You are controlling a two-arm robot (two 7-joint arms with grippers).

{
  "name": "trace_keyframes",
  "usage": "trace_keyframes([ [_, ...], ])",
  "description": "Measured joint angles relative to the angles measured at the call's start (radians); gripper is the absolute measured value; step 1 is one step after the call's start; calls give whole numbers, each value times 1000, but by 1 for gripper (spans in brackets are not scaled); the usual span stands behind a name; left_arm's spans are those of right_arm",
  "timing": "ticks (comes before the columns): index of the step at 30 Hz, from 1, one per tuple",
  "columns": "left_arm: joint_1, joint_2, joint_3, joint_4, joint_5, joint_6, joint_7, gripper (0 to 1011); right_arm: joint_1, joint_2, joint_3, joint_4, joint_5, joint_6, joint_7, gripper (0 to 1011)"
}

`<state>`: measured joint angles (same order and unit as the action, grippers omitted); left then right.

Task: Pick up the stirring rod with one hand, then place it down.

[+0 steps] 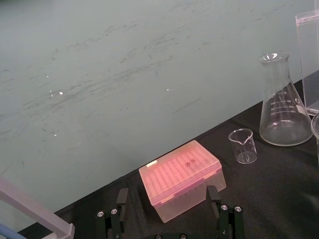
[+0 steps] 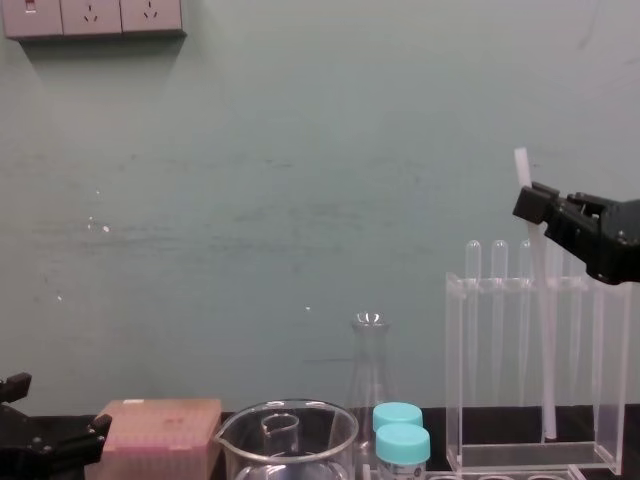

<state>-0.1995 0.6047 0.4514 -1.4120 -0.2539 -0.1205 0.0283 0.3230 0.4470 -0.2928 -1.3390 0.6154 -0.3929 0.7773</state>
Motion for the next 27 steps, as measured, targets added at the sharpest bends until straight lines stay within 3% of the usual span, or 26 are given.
trace_keyframes([
  [5,0,0,0,0,0,0,0,1000,0,27,-13,-14,28,-7,67,60],
  [15,0,0,0,0,0,0,0,1000,-30,74,-31,-43,34,15,80,60],
  [27,0,0,0,0,0,0,0,1000,-10,72,-65,13,20,12,98,61],
])
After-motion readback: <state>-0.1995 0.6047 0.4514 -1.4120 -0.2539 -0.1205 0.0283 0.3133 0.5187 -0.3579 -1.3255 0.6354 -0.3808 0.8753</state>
